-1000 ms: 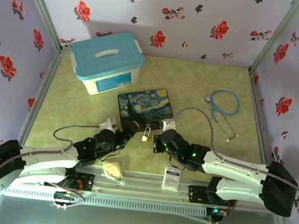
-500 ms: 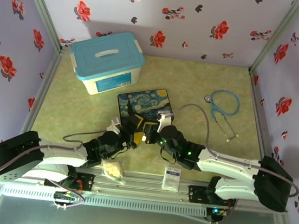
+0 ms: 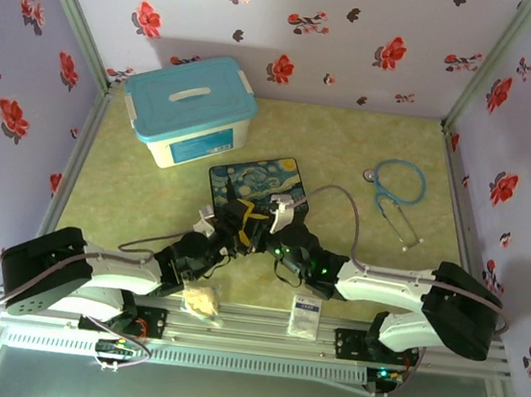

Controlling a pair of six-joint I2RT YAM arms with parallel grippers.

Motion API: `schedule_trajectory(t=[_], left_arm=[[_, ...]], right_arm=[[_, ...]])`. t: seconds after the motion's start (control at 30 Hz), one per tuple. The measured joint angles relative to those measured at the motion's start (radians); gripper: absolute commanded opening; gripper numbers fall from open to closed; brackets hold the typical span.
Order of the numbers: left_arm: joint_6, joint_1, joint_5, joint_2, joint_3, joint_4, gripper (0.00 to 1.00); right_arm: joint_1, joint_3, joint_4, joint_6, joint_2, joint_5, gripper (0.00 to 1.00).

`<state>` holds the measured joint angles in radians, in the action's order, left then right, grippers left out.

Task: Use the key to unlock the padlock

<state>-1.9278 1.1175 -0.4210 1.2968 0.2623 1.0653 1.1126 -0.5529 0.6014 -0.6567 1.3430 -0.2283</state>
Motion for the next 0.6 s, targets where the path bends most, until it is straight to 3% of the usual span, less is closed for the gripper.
schedule_trajectory(t=[0.4, 0.6], left_arm=[[0.002, -0.006, -0.013, -0.002, -0.021, -0.002, 0.56], [0.027, -0.018, 0.003, 0.014, -0.021, 0.002, 0.35]], right_arm=[[0.001, 0.056, -0.033, -0.008, -0.068, -0.012, 0.00], [0.001, 0.062, -0.045, -0.008, -0.078, -0.012, 0.00]])
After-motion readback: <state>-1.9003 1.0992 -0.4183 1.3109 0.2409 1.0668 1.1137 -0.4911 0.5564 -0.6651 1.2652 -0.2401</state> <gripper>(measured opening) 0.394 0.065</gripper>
